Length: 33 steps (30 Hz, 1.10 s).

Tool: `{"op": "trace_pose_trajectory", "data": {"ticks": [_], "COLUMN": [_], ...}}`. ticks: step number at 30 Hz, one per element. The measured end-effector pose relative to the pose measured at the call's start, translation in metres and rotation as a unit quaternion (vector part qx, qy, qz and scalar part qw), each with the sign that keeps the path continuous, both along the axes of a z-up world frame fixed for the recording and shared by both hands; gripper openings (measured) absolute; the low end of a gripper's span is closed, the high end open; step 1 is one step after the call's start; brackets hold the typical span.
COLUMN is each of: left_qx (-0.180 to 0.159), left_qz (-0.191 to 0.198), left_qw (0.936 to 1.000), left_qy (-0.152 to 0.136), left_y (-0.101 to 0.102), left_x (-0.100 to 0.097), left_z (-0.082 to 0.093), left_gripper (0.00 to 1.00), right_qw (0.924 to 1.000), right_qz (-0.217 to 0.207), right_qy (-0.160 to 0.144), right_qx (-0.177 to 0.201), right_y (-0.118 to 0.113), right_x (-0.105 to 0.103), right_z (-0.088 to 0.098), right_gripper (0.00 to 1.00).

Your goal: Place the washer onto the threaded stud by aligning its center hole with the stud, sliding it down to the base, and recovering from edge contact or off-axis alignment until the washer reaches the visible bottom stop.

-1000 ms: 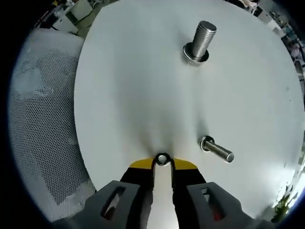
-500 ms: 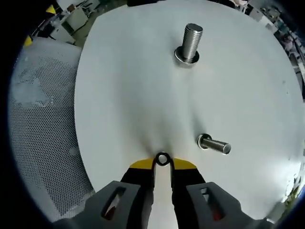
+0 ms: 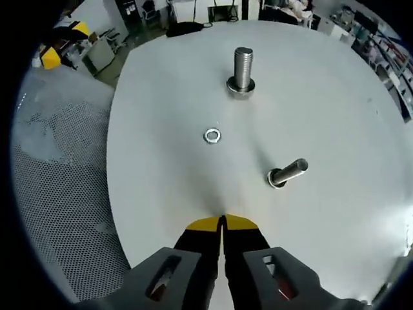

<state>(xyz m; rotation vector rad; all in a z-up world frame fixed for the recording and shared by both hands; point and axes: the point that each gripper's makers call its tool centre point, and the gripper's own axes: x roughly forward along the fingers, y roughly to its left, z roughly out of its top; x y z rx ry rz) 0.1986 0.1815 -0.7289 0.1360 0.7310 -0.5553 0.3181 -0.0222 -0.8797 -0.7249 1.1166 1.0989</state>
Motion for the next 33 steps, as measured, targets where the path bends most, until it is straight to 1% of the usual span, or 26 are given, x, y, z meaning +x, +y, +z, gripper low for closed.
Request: {"op": "trace_pose_trajectory", "data": {"ticks": [4, 8, 11, 14, 15, 17, 20, 24, 25, 26, 27, 28, 29, 31, 33], "left_qx": [0.001, 0.000, -0.001, -0.002, -0.002, -0.004, -0.005, -0.004, -0.004, -0.005, -0.005, -0.006, -0.008, -0.010, -0.013], "left_qz": [-0.001, -0.002, 0.000, 0.000, 0.000, 0.001, 0.002, -0.001, -0.001, -0.001, -0.001, -0.001, -0.001, 0.000, -0.001], "left_qw": [1.0000, 1.0000, 1.0000, 1.0000, 1.0000, 1.0000, 1.0000, 1.0000, 1.0000, 1.0000, 1.0000, 1.0000, 0.9999, 0.9999, 0.9998], "left_qy": [0.001, 0.003, 0.002, 0.000, 0.001, -0.001, -0.003, -0.003, -0.003, -0.003, -0.005, -0.006, -0.007, -0.008, -0.011], "left_y": [0.000, 0.000, 0.001, 0.001, 0.001, 0.000, 0.000, -0.001, -0.001, -0.001, -0.001, -0.001, -0.001, -0.001, -0.002], "left_x": [0.000, 0.000, 0.000, 0.000, 0.000, 0.001, 0.001, 0.001, 0.001, 0.001, 0.001, 0.001, 0.001, 0.002, 0.002], "left_z": [-0.001, -0.001, -0.001, 0.000, 0.000, 0.001, 0.002, 0.002, 0.002, 0.002, 0.003, 0.003, 0.003, 0.004, 0.006], "left_gripper": [0.28, 0.27, 0.27, 0.27, 0.27, 0.27, 0.27, 0.27, 0.27, 0.27, 0.27, 0.27, 0.27, 0.27, 0.27], "right_qw": [0.9999, 0.9998, 0.9998, 0.9987, 0.9976, 0.9965, 0.9961, 0.9929, 0.9904, 0.9925, 0.9965, 0.9986, 0.9986, 0.9970, 0.9947], "right_qz": [0.002, 0.013, 0.013, 0.037, 0.049, 0.057, 0.054, 0.071, 0.088, 0.093, 0.068, 0.048, 0.051, 0.075, 0.099], "right_qy": [-0.010, -0.011, -0.005, -0.009, -0.011, -0.012, -0.005, 0.003, 0.006, -0.005, -0.001, 0.003, -0.002, -0.017, -0.027], "right_qx": [0.001, -0.004, -0.012, -0.034, -0.048, -0.060, -0.070, -0.096, -0.106, -0.080, -0.048, -0.022, -0.014, -0.009, -0.009], "right_y": [0.001, 0.001, 0.002, 0.002, 0.001, 0.002, 0.003, 0.003, 0.003, 0.015, 0.027, 0.040, 0.047, 0.064, 0.081], "right_x": [0.000, 0.000, 0.001, 0.000, -0.001, -0.001, 0.001, 0.000, -0.001, -0.001, -0.004, -0.005, -0.004, -0.001, 0.000], "right_z": [0.001, 0.001, 0.001, 0.001, 0.001, 0.000, -0.001, -0.001, -0.001, 0.000, 0.003, 0.007, 0.010, 0.015, 0.018], "right_gripper": [0.03, 0.03, 0.03, 0.03, 0.03, 0.03, 0.03, 0.03, 0.04, 0.05, 0.11, 0.14, 0.14, 0.14, 0.19]}}
